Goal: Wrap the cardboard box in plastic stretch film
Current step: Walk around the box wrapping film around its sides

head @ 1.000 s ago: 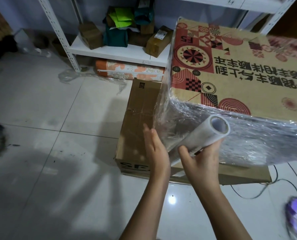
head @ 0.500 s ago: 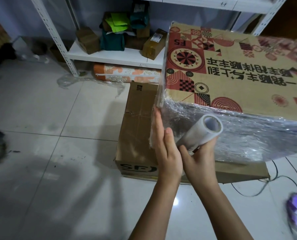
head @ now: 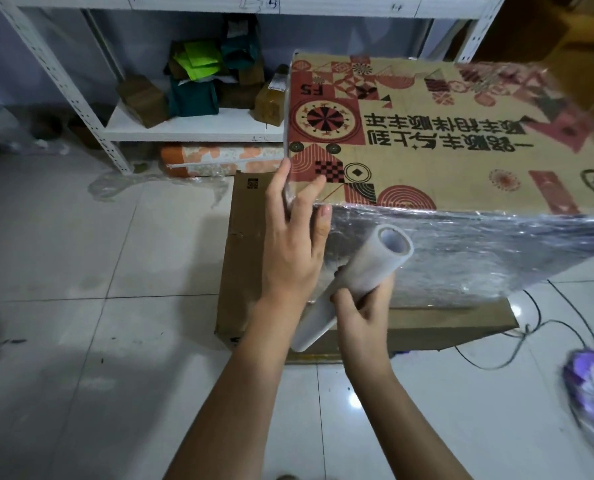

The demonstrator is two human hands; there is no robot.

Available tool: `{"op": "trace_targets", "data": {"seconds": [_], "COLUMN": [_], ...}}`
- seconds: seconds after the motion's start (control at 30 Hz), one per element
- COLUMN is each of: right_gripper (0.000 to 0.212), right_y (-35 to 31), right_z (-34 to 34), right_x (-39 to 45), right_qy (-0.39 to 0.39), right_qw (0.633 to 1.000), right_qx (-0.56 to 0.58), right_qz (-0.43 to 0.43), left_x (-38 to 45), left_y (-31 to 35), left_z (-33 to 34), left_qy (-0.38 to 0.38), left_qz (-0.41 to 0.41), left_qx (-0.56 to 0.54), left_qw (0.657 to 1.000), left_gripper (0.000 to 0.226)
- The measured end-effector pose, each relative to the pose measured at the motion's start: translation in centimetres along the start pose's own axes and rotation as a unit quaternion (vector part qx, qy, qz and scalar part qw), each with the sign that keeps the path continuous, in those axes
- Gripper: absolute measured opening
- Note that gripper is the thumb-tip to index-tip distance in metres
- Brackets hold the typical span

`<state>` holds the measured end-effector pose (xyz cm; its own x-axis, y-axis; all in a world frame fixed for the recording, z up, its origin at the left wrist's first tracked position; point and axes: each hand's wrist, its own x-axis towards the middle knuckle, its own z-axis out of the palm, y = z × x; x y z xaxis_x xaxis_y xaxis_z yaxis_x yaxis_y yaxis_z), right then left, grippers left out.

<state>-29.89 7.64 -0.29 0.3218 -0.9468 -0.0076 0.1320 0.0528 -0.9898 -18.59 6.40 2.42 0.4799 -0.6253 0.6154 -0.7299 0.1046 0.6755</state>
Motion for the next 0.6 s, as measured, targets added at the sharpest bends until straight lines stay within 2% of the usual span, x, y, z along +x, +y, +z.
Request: {"op": "trace_targets", "data": {"seconds": [0.13, 0.2, 0.43, 0.6], "right_gripper": [0.059, 0.058, 0.054, 0.055], "right_y": [0.5, 0.8, 0.9, 0.4], "right_z": [-1.1, -1.7, -4.2, -5.7], "right_x": [0.3, 0.5, 1.3, 1.9], "right_qy": [0.002, 0.008, -0.036, -0.037], "right_qw": [0.991, 0.985, 0.962, 0.953], "right_qx": [-0.124, -0.164, -0.246, -0.281], "right_qz": [-0.052, -0.058, -0.113, -0.106], "left_x": [0.0, 0.2, 0.6, 0.7], "left_y": [-0.7, -1.1, -1.2, -1.2], "left_z": [0.0, -0.3, -0.6, -0.8], "left_qy": [-0.006, -0.014, -0.018, -0.024], "left_qz": [0.027, 0.046, 0.064, 0.07], "left_qx": [0.013, 0.031, 0.094, 0.127], "left_qw": [1.0, 0.998, 0.993, 0.989], "left_gripper": [0.032, 0.034, 0.037, 0.035]}}
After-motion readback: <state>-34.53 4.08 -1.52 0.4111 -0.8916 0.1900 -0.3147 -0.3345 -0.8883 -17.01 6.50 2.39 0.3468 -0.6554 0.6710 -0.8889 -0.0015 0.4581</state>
